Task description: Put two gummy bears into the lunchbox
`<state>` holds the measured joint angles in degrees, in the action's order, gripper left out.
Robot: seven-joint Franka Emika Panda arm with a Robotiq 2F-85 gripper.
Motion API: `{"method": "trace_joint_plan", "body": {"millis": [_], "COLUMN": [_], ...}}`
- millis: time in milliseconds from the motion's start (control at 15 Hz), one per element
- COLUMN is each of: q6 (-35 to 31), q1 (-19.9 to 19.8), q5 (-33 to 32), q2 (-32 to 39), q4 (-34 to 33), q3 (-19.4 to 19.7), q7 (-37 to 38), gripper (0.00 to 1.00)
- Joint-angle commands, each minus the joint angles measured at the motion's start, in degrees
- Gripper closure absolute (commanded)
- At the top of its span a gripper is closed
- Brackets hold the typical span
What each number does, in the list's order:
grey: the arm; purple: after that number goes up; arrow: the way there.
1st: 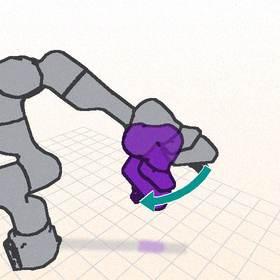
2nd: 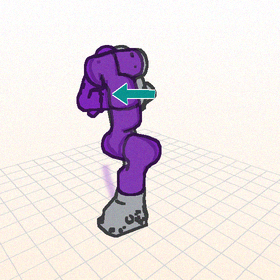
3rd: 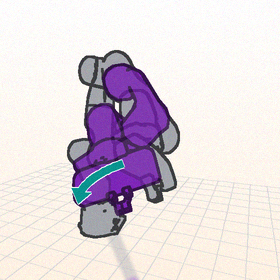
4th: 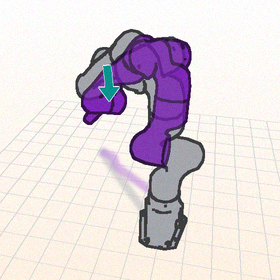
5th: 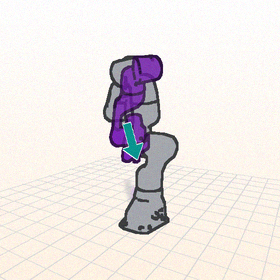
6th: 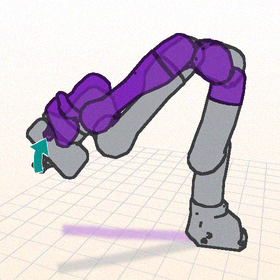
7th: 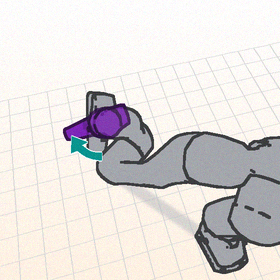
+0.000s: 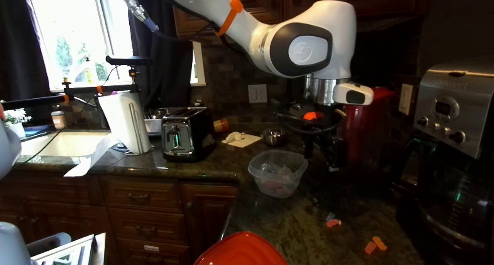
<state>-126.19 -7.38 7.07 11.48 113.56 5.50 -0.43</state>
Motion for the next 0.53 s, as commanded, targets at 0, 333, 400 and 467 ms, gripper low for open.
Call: {"method": "trace_joint_plan", "body": {"millis": [0, 333, 400, 467], "q6": [-0.6, -9.2, -11.8, -13.2], "q1": [-3.3, -2.3, -2.0, -1.7], "q5": [5.0, -0.5, -1.3, -2.0], "q2": [3.6, 8.3, 9.3, 10.3], "q4": [-2.0, -0.4, 0.0, -0.1], "q3": [0.5, 1.5, 1.5, 1.6], "q7": [-8.0, -3.9, -3.1, -2.2], "gripper": [0.00, 0.00, 0.00, 0.00]}}
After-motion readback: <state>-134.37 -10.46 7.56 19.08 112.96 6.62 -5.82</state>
